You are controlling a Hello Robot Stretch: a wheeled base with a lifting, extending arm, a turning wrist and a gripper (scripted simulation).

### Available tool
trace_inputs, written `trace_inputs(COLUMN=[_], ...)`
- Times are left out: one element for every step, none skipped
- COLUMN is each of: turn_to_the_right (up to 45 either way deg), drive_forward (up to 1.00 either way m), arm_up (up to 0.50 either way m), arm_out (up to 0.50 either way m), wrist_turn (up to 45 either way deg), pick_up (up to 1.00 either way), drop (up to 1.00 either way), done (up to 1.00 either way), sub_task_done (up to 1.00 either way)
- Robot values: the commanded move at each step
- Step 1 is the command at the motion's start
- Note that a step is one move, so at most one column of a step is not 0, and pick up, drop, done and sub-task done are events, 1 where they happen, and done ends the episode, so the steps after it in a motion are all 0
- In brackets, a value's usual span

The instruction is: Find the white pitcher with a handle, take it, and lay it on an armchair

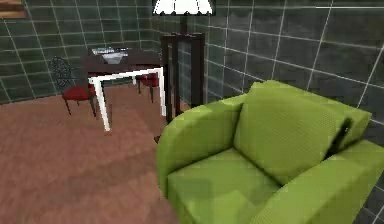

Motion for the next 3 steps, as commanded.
trace_inputs(turn_to_the_right=[45.0, 45.0, 27.0], drive_forward=[0.00, 0.00, 0.00], arm_up=[0.00, 0.00, 0.00], arm_out=[0.00, 0.00, 0.00], wrist_turn=[0.0, 0.0, 0.0], pick_up=[0.00, 0.00, 0.00], drop=[0.00, 0.00, 0.00], done=[0.00, 0.00, 0.00], sub_task_done=[0.00, 0.00, 0.00])
